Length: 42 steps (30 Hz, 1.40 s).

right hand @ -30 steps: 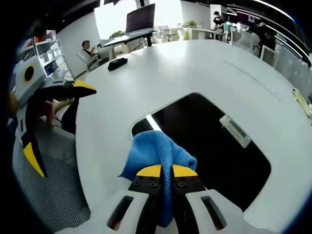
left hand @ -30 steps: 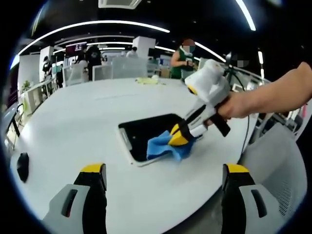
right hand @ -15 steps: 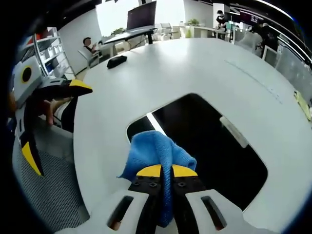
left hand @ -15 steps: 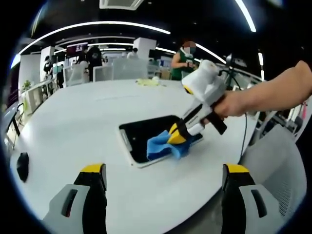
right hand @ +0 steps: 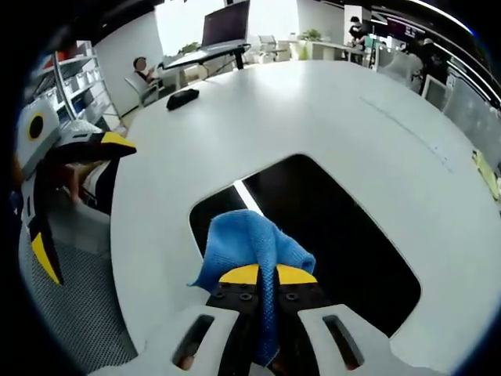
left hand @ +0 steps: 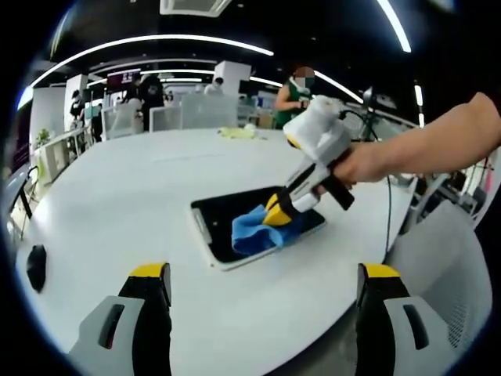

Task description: Wipe the mirror surface with the cleaning cloth until all visible marks leave the cleaned area.

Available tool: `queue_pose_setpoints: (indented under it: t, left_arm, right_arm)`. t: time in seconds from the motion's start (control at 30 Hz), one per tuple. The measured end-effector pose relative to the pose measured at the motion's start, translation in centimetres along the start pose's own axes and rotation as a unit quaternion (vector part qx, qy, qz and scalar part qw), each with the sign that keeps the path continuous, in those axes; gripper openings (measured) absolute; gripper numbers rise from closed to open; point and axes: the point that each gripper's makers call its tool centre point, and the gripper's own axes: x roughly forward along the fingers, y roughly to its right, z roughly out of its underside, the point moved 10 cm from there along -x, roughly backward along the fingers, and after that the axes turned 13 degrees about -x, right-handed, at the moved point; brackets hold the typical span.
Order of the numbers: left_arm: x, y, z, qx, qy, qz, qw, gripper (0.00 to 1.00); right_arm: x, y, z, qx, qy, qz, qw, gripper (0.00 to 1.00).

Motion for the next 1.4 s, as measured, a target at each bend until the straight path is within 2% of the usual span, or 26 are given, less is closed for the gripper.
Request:
queue_pose_setpoints:
  t: [0.63,0.87,1.4]
  left_arm:
    - [0.0,-0.1,0.0,0.001,0.002,-0.001,1.0,0.99]
    - [0.0,0.0,0.0,0.004,0.001,0.0,1.0,0.99]
    - [0.0,-0.1,0.0,0.011,-0.001,-0.004,0.9999,0.99]
  right_arm:
    - [0.6,2.6,-0.6,0.005,-0.001,0.002,1.0,0.01]
    - [0.9,3.5,-0.9,-0.014,-0.007,-0.01,0.9998,0.01]
    - [1.4,6.2,-1.6,-0.023,-0.015,-0.031,0.9991,0.01]
